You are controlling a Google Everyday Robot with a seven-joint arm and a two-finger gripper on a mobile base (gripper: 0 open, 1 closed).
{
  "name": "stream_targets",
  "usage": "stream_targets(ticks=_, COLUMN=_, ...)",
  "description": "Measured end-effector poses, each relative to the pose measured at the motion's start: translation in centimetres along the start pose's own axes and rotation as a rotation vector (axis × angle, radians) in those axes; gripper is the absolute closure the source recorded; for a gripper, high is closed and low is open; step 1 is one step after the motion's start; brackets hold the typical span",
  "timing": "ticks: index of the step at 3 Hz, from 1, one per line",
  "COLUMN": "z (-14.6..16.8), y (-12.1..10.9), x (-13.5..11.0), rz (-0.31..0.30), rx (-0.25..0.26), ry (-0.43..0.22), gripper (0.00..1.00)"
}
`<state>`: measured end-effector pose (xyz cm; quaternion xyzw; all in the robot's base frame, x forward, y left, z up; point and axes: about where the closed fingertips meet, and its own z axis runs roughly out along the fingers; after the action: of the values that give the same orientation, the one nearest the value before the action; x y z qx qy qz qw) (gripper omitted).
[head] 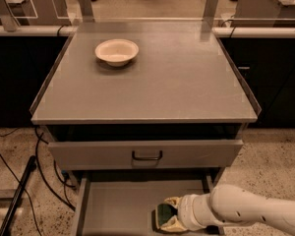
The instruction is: Place sponge into middle drawer
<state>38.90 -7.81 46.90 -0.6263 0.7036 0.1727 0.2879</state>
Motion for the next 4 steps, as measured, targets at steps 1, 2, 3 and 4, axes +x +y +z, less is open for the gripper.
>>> stream_targets(ticks=1, z=0.0, y=0.0, x=0.0, rz=0.0, rx=0.0, ry=0.0, gripper=1.0)
stream_targets(ticks=2, z=2.7, y=-0.5, x=1.4, rz=-0.013, rx=0.035, ry=0.026, gripper=1.0)
stream_targets(ticks=3, z=4.8, y=-1.1, x=2.3, rz=-0.028, rx=0.072, ry=0.044, gripper=1.0)
stream_targets(ticks=4, z=6.7, y=-2.0, x=2.7, rz=-0.045, rx=0.09, ry=0.053, gripper=1.0)
